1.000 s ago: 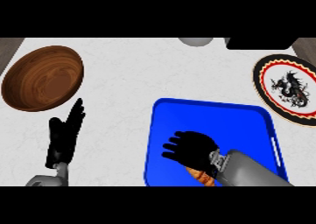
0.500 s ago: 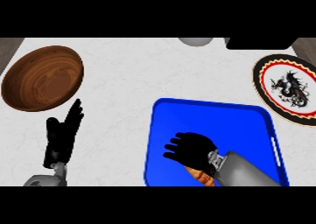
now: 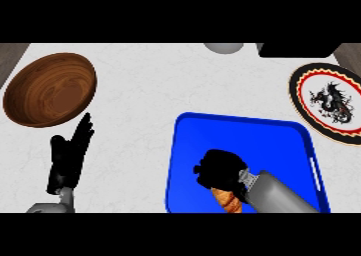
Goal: Pick the croissant from the tray and place it in the plate
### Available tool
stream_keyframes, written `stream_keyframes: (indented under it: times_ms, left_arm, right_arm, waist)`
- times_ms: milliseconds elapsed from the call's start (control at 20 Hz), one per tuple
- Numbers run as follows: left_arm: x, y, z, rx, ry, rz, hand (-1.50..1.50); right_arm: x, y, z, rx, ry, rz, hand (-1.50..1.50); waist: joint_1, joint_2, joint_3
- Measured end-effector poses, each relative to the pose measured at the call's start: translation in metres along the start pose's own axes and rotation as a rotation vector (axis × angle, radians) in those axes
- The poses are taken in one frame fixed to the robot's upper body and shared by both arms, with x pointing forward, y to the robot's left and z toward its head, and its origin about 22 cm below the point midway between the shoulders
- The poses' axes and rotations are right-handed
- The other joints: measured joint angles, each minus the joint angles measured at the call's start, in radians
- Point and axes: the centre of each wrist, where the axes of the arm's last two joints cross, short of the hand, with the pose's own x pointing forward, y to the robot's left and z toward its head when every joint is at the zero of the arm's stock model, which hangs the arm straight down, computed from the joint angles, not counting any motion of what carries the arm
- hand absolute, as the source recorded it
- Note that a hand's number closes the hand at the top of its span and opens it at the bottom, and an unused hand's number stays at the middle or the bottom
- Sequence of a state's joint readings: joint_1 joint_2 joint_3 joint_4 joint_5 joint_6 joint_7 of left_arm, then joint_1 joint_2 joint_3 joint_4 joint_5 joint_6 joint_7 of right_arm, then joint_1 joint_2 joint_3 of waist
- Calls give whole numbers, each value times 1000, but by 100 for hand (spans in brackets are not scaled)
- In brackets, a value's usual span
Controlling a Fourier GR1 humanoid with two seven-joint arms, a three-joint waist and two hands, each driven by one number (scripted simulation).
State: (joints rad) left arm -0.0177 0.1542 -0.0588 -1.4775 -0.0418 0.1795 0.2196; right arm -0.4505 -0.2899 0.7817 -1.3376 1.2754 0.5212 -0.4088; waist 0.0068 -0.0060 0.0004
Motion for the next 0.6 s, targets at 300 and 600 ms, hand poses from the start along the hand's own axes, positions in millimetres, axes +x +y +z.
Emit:
stream_keyframes:
  times_ms: [300, 600]
  left_arm:
    - [-4, 0, 0, 1, 2, 6, 0]
    - [-4, 7, 2, 35, 6, 22, 0]
  right_arm:
    - [-7, -14, 7, -162, 72, 10, 150]
    - [-76, 0, 59, -468, 534, -333, 150]
  waist:
    - [-5, 4, 0]
    - [-51, 11, 5]
